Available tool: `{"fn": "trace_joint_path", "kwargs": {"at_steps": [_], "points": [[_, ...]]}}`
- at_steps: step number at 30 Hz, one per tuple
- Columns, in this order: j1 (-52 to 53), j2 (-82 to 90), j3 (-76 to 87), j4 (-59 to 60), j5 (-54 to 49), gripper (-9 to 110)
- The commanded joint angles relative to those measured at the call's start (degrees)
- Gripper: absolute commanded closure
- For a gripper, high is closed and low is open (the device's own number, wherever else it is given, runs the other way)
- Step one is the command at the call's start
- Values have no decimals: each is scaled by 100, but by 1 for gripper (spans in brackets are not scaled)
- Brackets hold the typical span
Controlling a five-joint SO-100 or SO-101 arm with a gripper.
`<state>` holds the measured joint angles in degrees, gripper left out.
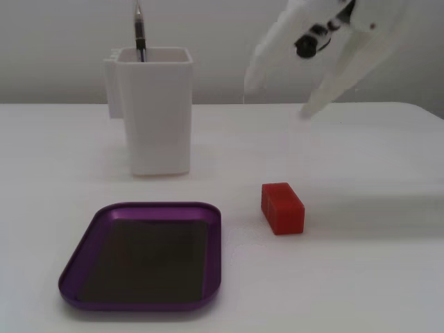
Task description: Remove the cube from the box.
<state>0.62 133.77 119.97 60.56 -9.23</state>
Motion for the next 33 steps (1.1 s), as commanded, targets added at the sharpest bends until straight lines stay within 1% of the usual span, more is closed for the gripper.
{"fn": "trace_joint_path", "kwargs": {"at_steps": [1,6,12,18,23,33], "points": [[35,1371,369,79,-26,81],[62,2804,1925,-9,-26,81],[606,4333,3850,-853,-9,81],[861,5678,5150,-773,-9,81],[800,6434,5730,-123,35,81],[765,6346,5730,105,79,81]]}}
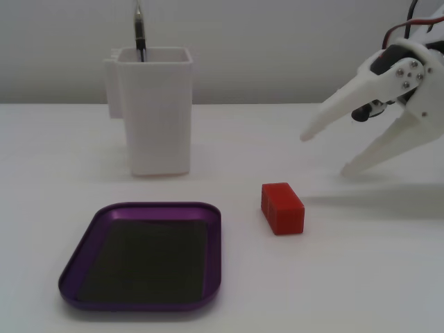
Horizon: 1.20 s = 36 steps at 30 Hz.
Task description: Remove the cube from the box.
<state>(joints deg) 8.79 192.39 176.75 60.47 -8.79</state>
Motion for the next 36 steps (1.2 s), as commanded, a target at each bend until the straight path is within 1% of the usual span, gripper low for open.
{"fn": "trace_joint_path", "kwargs": {"at_steps": [1,4,8,10,12,15,16,20,36], "points": [[-53,483,53,202,44,81],[-53,483,44,422,53,81],[-53,483,44,475,492,82],[-53,483,44,475,545,82],[-53,483,44,501,536,86],[-62,483,35,642,536,102],[-62,483,35,642,536,102],[-62,483,35,642,615,99],[26,483,44,562,606,99]]}}
